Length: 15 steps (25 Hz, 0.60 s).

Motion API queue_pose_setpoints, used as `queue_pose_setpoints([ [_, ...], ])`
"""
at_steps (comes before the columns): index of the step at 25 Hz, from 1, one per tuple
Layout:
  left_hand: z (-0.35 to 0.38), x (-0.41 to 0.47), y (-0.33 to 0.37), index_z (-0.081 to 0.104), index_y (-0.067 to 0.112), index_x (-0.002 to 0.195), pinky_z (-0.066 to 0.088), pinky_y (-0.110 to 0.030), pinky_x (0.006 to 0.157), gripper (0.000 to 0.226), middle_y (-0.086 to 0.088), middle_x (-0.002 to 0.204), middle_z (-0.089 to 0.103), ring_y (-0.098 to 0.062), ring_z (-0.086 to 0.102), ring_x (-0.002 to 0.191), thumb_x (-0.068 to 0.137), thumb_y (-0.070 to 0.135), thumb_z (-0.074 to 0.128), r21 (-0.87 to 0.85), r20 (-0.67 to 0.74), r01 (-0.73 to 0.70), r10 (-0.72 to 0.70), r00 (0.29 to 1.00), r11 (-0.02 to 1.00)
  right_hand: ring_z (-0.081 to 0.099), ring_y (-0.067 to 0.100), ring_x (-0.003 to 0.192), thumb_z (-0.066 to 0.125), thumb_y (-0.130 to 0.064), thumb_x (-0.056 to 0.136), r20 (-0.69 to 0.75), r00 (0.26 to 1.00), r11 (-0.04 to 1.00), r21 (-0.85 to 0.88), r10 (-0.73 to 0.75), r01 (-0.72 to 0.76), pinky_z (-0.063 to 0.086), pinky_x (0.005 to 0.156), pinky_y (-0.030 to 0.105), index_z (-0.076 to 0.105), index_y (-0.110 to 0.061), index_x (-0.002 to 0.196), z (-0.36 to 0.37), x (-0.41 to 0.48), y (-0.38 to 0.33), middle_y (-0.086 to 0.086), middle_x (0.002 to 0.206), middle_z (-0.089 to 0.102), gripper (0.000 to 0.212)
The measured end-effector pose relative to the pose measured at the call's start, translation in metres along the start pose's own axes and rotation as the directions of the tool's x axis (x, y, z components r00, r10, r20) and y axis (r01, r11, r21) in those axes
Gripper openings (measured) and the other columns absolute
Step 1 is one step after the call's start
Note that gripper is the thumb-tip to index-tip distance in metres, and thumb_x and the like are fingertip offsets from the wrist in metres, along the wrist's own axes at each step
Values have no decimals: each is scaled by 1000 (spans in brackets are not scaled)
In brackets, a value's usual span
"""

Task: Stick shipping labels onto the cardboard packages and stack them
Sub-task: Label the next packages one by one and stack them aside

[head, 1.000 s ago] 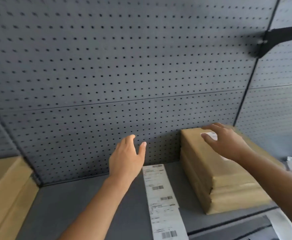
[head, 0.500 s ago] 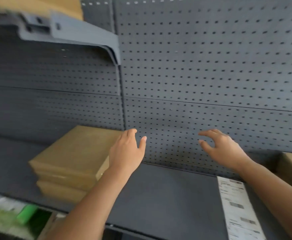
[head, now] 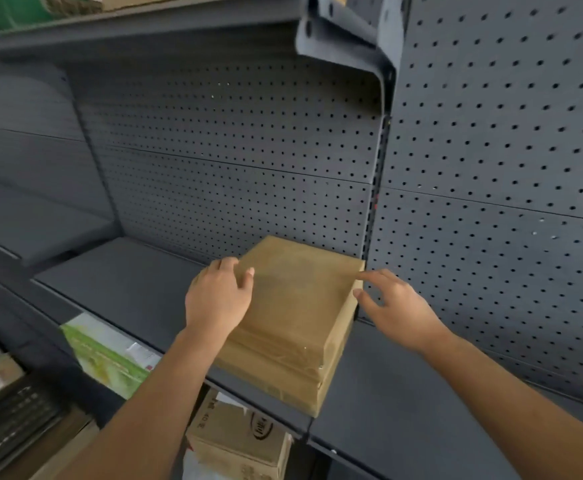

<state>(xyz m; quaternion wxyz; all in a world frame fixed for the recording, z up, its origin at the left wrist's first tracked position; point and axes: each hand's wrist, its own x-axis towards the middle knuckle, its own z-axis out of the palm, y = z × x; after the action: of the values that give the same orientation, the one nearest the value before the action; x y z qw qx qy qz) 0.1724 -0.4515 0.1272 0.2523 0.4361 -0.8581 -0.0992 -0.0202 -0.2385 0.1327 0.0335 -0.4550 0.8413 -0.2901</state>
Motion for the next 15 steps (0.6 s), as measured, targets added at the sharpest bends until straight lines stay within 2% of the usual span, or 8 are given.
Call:
queue_pose_setpoints([
  [3,-1,15,-34,53,20,144,51,-44,93,55,-6,143,59,-30,60,124,104,54,39,-78,53,107,-103,993,991,49,10,126,46,-44,102,5,998,992,114,61,-61,42,103,32,43,-25,148,27,9,-16,-10,150,42,50],
  [5,0,21,-50,52,22,145,47,-43,95,56,-4,143,58,-30,57,128,103,57,40,-219,160,218,-186,970,951,52,6,106,46,-43,102,8,989,964,224,147,-145,39,96,25,35,-23,152,41,11,-24,-8,152,35,55],
  [6,1,23,-55,55,22,142,45,-43,97,54,-2,139,61,-30,56,130,103,57,41,-314,236,287,-218,947,905,50,6,99,47,-42,102,17,980,937,289,199,-195,36,94,22,30,-22,155,48,11,-26,-7,154,30,59],
  [7,1,25,-58,59,23,135,44,-43,99,49,1,130,64,-29,56,129,103,57,43,-408,311,359,-242,919,840,47,4,99,48,-41,102,28,968,903,357,248,-241,34,95,22,25,-22,156,54,11,-28,-7,157,23,62],
  [9,7,28,-66,62,29,128,43,-42,105,45,5,120,64,-27,56,128,99,61,48,-534,448,500,-273,851,682,40,4,112,51,-38,102,52,946,813,498,319,-301,35,100,25,18,-25,157,66,9,-31,-8,158,17,66],
  [11,15,30,-75,60,28,138,40,-45,114,76,6,133,63,-24,55,131,82,78,58,-590,552,594,-264,791,547,45,8,121,53,-40,99,94,925,702,625,368,-342,39,109,34,18,-39,154,75,6,-33,-9,150,31,66],
  [13,34,36,-91,57,32,143,41,-49,116,112,6,143,61,-23,56,132,51,96,64,-628,580,620,-248,776,470,56,14,121,54,-40,96,125,900,582,724,416,-370,45,108,44,34,-48,143,83,6,-34,-10,141,50,51],
  [15,49,40,-101,57,37,142,40,-50,116,119,7,147,58,-23,55,134,40,99,66,-639,595,623,-224,772,451,62,15,115,54,-38,97,154,882,510,766,445,-392,48,105,45,45,-49,130,85,5,-36,-12,128,62,36],
])
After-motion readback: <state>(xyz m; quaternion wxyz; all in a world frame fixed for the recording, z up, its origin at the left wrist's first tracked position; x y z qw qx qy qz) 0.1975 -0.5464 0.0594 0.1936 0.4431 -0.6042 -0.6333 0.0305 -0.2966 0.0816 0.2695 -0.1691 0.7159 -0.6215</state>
